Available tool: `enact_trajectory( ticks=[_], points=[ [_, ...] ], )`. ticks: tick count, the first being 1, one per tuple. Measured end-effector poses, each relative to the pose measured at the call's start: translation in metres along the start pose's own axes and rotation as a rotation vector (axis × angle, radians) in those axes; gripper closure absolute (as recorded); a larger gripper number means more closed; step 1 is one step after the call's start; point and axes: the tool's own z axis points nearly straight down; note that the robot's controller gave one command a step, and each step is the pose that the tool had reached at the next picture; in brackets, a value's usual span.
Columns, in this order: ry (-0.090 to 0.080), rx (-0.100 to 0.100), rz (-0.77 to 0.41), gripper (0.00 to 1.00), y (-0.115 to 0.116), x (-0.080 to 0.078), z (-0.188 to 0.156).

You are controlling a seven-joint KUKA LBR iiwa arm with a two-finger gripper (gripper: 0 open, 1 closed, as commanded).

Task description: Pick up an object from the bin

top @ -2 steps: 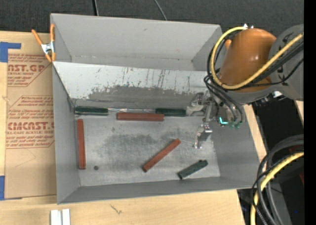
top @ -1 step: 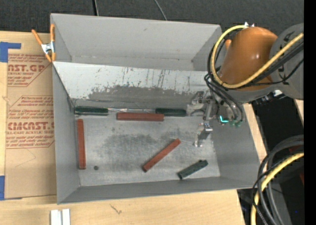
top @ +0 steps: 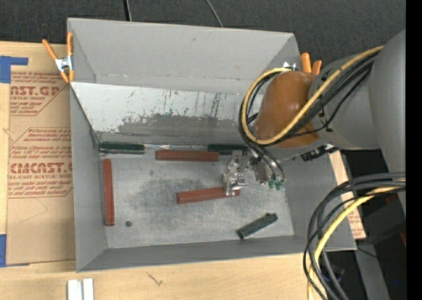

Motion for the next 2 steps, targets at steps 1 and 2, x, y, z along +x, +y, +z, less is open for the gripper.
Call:
enact_trajectory(
  ticks=[1, 2],
  points=[
    [-0.001, 0.000, 0.000, 1.00, 0.000, 0.000, 0.000],
    [0.014, 0.001, 0.005, 1.00, 0.001, 0.008, -0.033]
  ],
)
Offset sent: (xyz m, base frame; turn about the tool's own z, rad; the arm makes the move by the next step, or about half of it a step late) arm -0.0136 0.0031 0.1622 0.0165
